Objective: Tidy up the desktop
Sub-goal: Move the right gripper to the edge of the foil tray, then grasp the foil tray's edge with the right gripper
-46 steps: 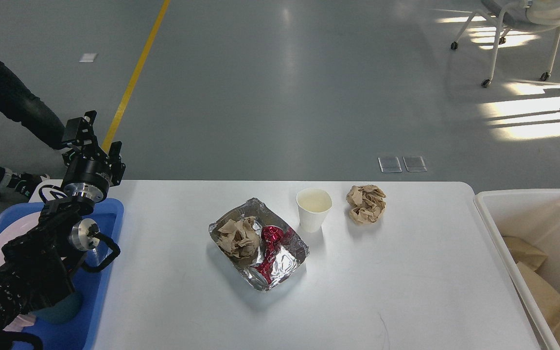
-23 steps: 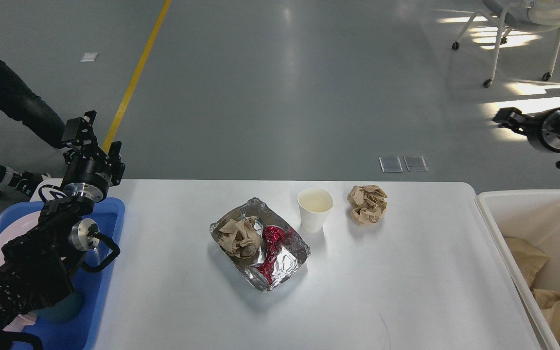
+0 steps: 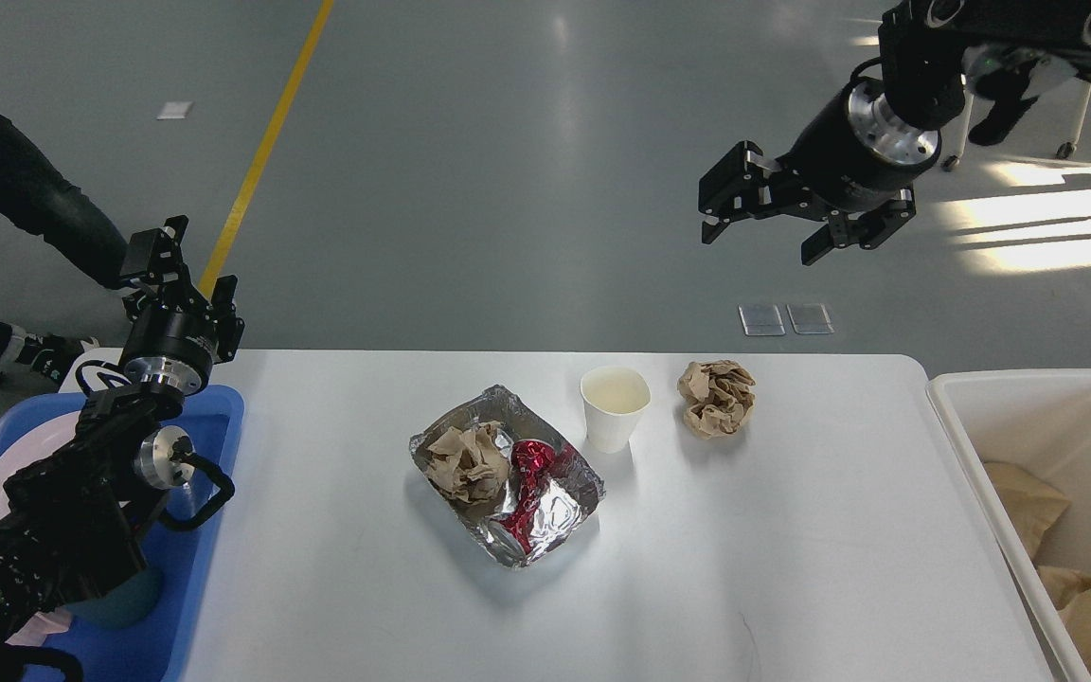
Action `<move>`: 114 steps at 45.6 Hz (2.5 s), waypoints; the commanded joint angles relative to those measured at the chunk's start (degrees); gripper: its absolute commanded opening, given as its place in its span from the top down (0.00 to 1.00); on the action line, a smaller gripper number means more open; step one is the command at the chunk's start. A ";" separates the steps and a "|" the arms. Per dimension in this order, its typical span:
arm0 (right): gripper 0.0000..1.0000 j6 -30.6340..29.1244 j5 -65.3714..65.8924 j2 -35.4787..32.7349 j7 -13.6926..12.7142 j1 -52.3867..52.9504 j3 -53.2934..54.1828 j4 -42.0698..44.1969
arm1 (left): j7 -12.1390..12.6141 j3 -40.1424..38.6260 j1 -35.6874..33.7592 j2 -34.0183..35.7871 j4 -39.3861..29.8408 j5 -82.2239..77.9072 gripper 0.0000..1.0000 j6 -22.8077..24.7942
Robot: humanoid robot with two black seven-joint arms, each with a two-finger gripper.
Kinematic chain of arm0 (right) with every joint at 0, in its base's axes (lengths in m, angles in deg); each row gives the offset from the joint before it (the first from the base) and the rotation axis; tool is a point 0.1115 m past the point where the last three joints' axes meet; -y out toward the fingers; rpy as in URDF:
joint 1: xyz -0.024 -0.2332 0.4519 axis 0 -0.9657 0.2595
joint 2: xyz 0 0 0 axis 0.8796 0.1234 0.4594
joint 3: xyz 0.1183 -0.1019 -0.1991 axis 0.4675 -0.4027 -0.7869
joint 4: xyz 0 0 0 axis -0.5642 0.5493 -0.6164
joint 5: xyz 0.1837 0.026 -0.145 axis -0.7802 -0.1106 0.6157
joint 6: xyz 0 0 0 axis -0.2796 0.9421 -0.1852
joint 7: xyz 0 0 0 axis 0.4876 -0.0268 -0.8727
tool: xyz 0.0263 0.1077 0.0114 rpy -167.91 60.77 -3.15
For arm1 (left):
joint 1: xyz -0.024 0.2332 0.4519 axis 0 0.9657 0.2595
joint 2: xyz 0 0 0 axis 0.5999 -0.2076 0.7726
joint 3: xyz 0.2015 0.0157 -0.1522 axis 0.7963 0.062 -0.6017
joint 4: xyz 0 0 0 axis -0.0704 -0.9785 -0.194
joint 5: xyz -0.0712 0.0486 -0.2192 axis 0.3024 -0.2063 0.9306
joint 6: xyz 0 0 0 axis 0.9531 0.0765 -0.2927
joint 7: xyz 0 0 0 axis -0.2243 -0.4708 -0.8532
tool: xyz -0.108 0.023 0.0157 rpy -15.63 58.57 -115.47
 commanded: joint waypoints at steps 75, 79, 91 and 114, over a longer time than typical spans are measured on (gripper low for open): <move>0.00 25.91 -2.79 16.44 -0.18 -51.68 20.63 15.62 | 0.00 0.00 0.00 0.03 0.00 0.00 0.03 0.00; 0.00 26.00 -2.79 17.58 -0.18 -53.27 20.72 17.37 | 0.00 0.00 0.00 0.03 0.00 0.00 0.03 0.00; 0.00 27.40 -2.62 20.13 -0.18 -55.47 20.63 20.28 | 0.00 0.00 0.00 0.03 0.00 0.00 0.03 0.00; 0.83 31.62 -2.79 20.84 -0.18 -56.96 20.72 19.49 | 0.00 0.00 0.00 0.03 0.00 0.00 0.03 0.00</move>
